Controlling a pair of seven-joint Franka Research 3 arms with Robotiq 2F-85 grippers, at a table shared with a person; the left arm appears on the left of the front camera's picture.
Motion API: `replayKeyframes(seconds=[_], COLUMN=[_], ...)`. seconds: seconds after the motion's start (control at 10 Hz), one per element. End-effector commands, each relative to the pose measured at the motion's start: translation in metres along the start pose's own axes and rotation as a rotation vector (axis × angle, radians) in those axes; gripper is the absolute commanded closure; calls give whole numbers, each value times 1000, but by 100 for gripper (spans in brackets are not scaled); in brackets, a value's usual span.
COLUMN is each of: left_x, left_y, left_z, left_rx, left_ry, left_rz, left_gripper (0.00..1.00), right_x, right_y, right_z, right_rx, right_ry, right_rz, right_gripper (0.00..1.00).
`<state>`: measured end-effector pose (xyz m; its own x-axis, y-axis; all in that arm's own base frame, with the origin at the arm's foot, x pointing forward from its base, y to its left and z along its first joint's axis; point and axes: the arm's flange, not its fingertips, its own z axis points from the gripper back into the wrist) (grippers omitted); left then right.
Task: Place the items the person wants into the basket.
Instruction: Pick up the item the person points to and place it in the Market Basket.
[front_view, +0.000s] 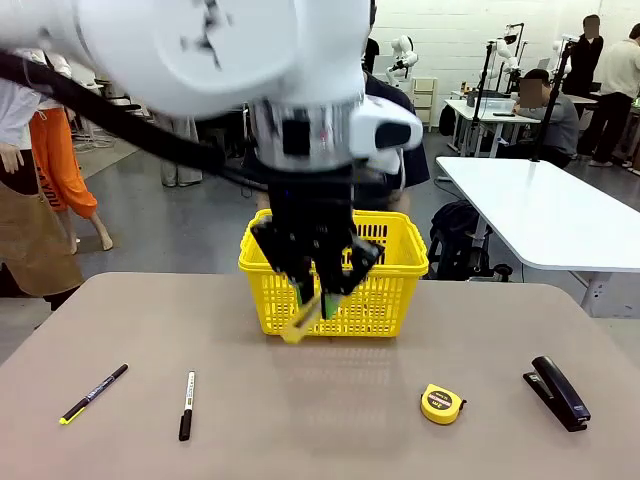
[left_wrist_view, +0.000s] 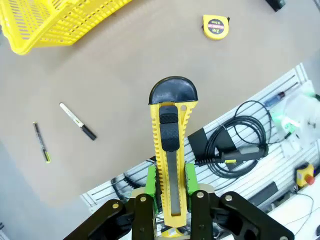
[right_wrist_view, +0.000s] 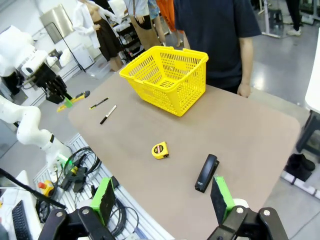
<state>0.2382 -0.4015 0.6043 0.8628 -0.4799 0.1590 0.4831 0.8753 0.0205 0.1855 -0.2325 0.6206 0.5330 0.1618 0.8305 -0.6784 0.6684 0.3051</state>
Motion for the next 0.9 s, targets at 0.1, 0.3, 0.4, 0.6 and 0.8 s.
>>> replayKeyframes(seconds=[0.1,0.3,0.4,0.6,0.8], left_x=[29,78,101,154,197], left_y=[21,50,62,92,116], left_z=[-8,5,8,15,11], left_rx=[14,-17,2,0,15], left_ry=[-39,-121,-146,-154,-142], left_rz=[-139,-147,-130,-70,-44], left_gripper=[100,100,100,100,100], right_x=[1,1,1,1,1], right_y=[1,1,1,1,1], right_z=[0,0,0,0,0], right_rx=[20,20,20,20,20], right_ry=[-29,-29,-29,-29,-29], right_rz=[16,16,16,16,16], right_gripper=[0,0,0,0,0])
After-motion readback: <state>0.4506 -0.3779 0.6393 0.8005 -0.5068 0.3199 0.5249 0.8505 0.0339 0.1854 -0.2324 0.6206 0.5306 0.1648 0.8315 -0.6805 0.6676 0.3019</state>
